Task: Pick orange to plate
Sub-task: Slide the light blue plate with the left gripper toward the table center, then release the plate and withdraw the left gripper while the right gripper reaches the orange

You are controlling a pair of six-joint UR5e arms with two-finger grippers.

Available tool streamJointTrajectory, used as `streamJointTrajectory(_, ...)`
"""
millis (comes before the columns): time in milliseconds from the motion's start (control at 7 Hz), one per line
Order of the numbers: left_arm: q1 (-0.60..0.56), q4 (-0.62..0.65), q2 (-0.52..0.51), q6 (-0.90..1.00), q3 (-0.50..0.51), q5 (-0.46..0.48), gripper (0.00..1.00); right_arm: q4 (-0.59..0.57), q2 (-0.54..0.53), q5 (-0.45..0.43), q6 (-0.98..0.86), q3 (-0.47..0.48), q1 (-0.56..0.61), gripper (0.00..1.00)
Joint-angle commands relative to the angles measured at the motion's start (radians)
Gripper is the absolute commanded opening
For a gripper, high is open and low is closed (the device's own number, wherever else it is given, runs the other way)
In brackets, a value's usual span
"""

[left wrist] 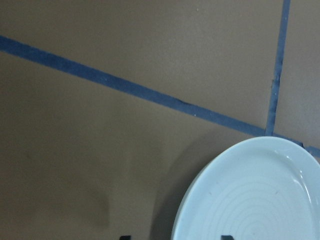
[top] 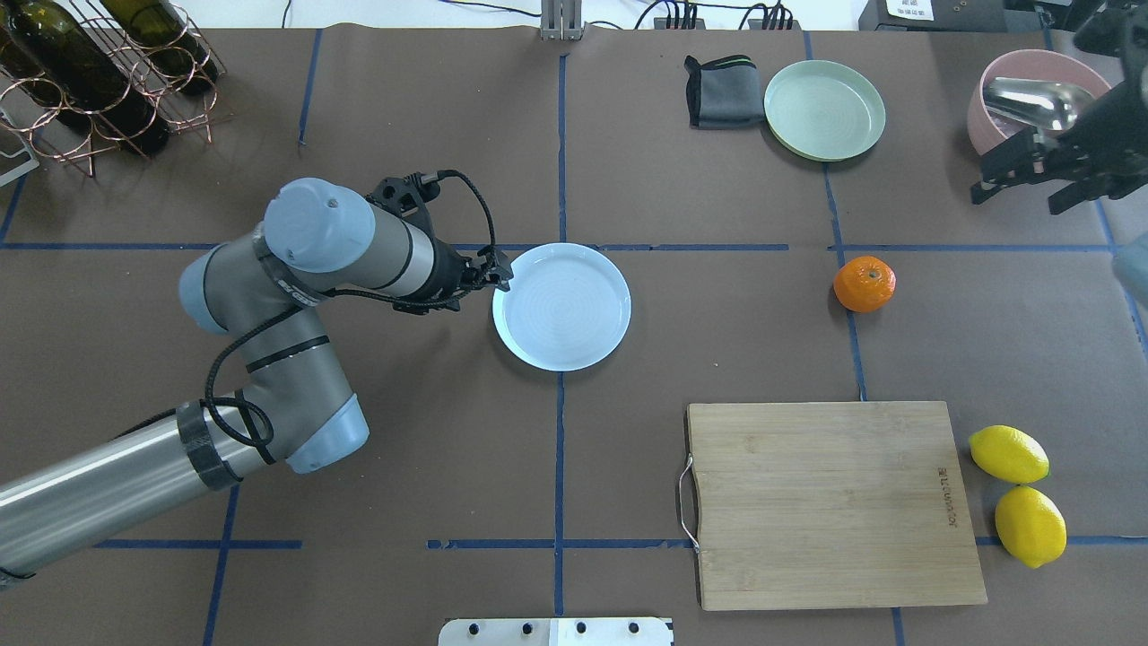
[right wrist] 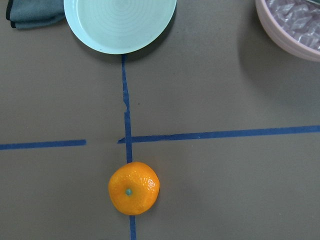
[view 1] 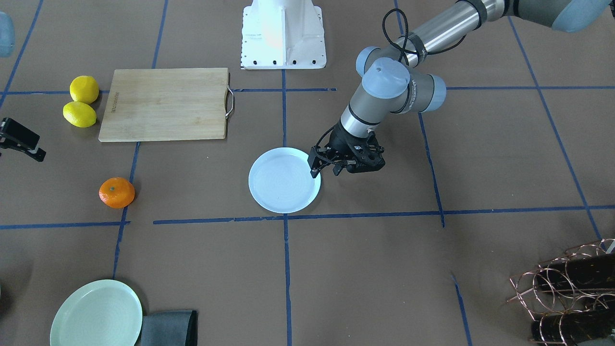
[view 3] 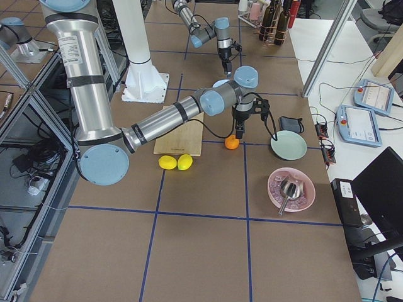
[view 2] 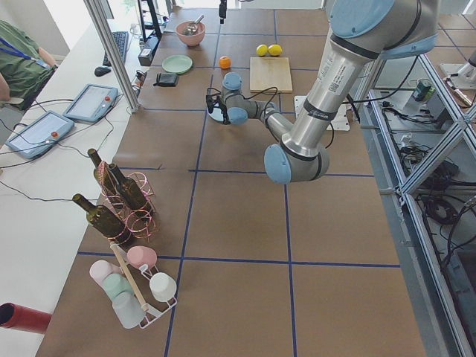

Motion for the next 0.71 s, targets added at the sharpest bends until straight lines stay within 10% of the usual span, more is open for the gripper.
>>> streamJointTrajectory(0,-0.081,0.095,0.074,0.139,-0.114,-0.077,1.0,0.005,0.046,-0.134,0.073,-0.016,-0.134,1.0)
streamJointTrajectory(571,-0.172,0.295,0.134,0.35,-0.257,-0.079,1.0,0.216,0.046,-0.224,0.099,-0.163,-0.238,1.0)
